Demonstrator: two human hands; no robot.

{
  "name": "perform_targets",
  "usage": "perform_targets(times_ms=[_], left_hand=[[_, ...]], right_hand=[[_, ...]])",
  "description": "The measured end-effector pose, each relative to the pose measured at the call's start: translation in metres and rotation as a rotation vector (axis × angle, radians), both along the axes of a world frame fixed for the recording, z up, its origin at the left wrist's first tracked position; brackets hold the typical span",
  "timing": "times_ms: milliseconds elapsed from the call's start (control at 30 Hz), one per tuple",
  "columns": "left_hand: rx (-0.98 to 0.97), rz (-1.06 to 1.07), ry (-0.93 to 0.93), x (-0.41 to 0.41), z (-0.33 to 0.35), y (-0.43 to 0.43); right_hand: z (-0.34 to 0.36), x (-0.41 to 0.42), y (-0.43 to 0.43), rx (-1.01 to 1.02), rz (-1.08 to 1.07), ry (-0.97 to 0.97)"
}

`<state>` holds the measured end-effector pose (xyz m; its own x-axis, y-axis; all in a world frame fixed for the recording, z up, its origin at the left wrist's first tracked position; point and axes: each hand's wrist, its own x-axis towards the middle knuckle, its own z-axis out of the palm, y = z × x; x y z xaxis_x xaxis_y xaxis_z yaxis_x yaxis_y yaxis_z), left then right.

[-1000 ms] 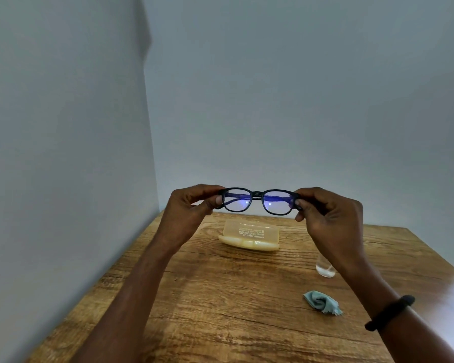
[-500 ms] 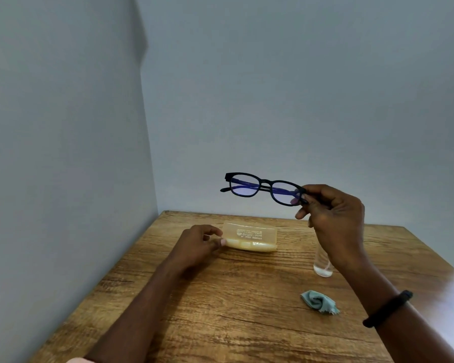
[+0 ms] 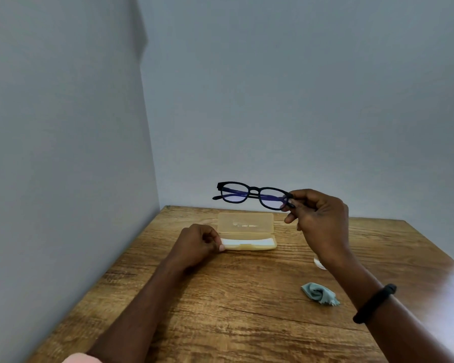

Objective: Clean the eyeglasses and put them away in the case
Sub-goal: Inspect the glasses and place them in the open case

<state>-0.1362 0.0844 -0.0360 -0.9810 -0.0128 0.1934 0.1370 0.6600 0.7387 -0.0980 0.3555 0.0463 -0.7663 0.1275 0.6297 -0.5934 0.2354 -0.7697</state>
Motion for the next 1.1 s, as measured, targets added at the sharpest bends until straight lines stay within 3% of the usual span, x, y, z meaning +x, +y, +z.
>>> perform_targets(times_ms=[367,600,1100], left_hand=[[0.007,-0.026,0.05,0.023,-0.003,-0.025],[0.017,-0.035,-0.022,0.023,0.003,-0.027],[-0.038,-0.078,-0.007,0.021,0.006,-0.027]], right_hand=[[-0.029,-0.01,-0.011,0.101,-0.003,-0.208],[-0.052,-0.021,-0.017,0.251,-0.071,-0.3],[-0.066,-0.042,-0.027,0.581,-0.146,-0.3]])
